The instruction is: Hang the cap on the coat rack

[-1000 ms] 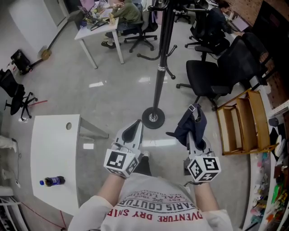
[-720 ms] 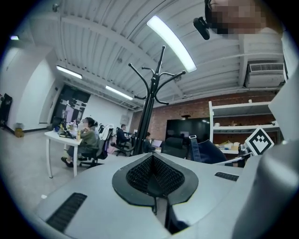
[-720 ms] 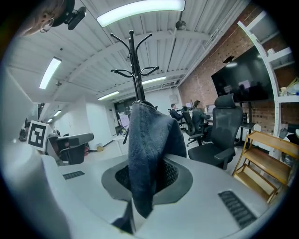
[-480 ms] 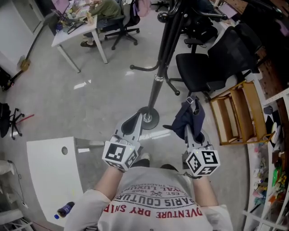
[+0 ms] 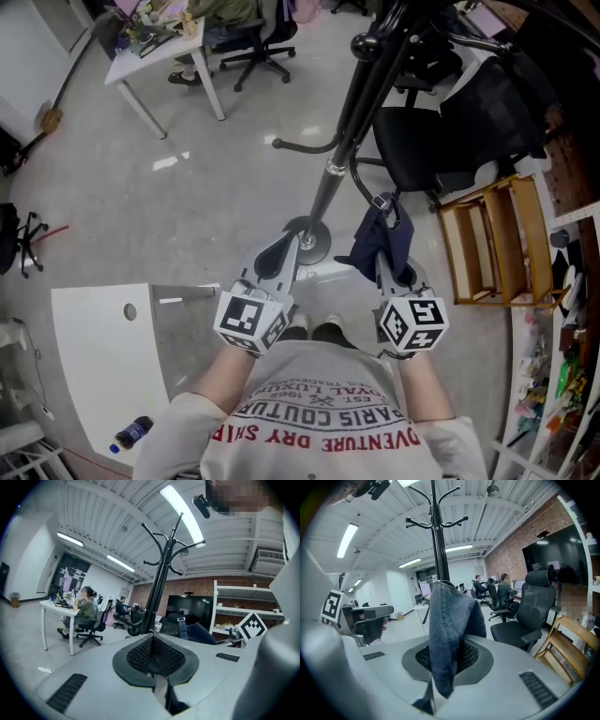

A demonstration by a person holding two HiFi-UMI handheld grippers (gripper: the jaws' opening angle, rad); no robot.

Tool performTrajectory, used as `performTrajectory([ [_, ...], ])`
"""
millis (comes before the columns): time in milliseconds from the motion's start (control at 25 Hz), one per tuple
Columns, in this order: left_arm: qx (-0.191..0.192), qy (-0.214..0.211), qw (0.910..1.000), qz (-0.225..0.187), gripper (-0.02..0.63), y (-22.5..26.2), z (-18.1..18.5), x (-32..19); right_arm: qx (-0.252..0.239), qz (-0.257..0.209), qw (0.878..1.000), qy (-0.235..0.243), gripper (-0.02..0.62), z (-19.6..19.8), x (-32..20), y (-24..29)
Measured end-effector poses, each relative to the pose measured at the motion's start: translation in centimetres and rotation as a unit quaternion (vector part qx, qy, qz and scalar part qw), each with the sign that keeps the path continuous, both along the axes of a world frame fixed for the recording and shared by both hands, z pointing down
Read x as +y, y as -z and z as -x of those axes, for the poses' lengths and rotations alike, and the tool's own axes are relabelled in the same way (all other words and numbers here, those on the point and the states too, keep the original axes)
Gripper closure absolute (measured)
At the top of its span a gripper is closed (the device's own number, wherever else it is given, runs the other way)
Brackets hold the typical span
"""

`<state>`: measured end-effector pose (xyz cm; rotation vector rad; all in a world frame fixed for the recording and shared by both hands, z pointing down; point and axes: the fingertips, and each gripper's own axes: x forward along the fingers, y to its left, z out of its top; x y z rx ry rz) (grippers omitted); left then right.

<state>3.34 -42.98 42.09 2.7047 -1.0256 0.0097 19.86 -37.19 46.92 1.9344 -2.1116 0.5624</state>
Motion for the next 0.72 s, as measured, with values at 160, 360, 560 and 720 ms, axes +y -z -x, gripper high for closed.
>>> performTrajectory([
  [160,-0.009,0.008,0.9999,0.008,0.600,-0.6,-1.0,0.1,-0.006,0.019,1.000,0.020,0.552,-0.5,-1.2,-1.7],
  [360,-0.017,0.031,0.9993,0.015,0.600,-1.3,-0.9,0.0,-0.013,0.035,0.998,0.042,0.552,-0.5,-2.3,-3.7],
  [560,-0.023,0.056,0.9980,0.019,0.600,-1.5,-0.6,-0.1,-0.024,0.041,0.997,0.063,0.552,-0.3,-4.0,-5.2],
  [720,-0.029,0.068,0.9970,0.025,0.600,-2.0,-0.5,0.2,-0.035,0.040,0.996,0.073,0.552,-0.4,-5.4,-6.8],
])
